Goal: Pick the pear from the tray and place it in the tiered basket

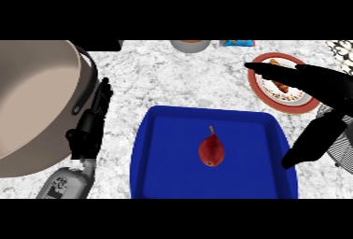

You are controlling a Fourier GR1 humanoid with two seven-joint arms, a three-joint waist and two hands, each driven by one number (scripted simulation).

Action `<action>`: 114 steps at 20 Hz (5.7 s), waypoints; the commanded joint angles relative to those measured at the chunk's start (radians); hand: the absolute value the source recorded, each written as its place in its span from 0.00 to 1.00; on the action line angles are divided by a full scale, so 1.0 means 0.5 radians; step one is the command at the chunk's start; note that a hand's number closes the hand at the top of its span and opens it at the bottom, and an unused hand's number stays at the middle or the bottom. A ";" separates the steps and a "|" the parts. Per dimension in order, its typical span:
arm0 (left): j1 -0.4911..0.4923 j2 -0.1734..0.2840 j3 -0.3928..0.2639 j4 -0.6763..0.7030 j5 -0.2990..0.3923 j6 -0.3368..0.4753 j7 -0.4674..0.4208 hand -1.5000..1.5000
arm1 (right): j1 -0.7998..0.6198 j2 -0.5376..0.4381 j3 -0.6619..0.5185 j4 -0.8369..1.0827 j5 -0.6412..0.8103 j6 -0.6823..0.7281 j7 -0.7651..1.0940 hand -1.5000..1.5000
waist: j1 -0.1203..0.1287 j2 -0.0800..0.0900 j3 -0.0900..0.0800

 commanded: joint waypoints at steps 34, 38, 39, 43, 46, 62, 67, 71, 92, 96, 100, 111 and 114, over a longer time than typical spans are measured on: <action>0.060 -0.247 0.068 -0.015 -0.233 -0.095 0.004 0.50 | -0.103 0.375 0.396 0.107 0.751 0.393 0.099 0.00 | -0.007 0.003 0.003; 0.020 -0.099 0.248 -0.094 -0.146 -0.252 0.120 0.50 | 0.124 0.364 0.359 -0.040 0.929 0.424 0.052 0.00 | -0.020 -0.001 0.003; 0.094 -0.186 0.165 -0.052 -0.213 -0.176 -0.008 0.50 | 0.153 0.227 0.253 0.064 0.989 0.447 -0.146 0.00 | -0.019 0.001 0.004; 0.084 -0.175 0.215 -0.091 -0.219 -0.202 0.056 0.50 | 0.159 0.473 0.352 0.137 1.168 0.353 0.028 0.00 | -0.014 0.001 0.003; -0.037 -0.205 0.255 -0.030 -0.276 -0.177 0.103 0.50 | 0.133 0.442 0.164 0.168 1.130 0.481 -0.034 0.00 | -0.021 0.001 0.003; 0.087 -0.347 0.265 0.040 -0.356 -0.226 -0.038 0.50 | 0.367 0.779 0.196 0.395 1.597 0.428 -0.444 0.00 | -0.018 0.002 0.003; 0.094 -0.302 0.294 -0.116 -0.356 -0.317 0.080 0.50 | 0.443 0.838 0.106 0.230 1.587 0.560 -0.362 0.00 | -0.022 -0.001 0.003; 0.118 -0.326 0.285 -0.138 -0.370 -0.334 0.081 0.50 | 0.368 0.816 0.075 0.485 1.709 0.546 -0.559 0.00 | -0.017 0.000 0.003; 0.118 -0.432 0.277 0.022 -0.463 -0.250 -0.036 0.50 | 0.458 1.049 0.087 0.644 2.029 0.444 -0.716 0.00 | -0.025 0.000 0.003; 0.049 -0.355 0.424 -0.023 -0.391 -0.409 0.000 0.50 | 0.435 1.159 0.065 0.794 2.096 0.348 -0.725 0.00 | -0.021 0.001 0.003; 0.151 -0.428 0.325 -0.091 -0.477 -0.343 0.027 0.50 | 0.529 1.178 0.025 0.660 2.074 0.344 -0.719 0.00 | -0.022 -0.001 0.003; 0.021 -0.386 0.405 -0.081 -0.438 -0.393 0.087 0.50 | 0.527 1.210 0.318 1.038 2.587 -0.397 -1.137 1.00 | -0.018 0.002 0.004; 0.099 -0.382 0.435 -0.076 -0.411 -0.392 0.027 0.50 | 0.673 0.860 0.299 0.719 2.575 -0.279 -1.354 1.00 | -0.047 -0.007 0.003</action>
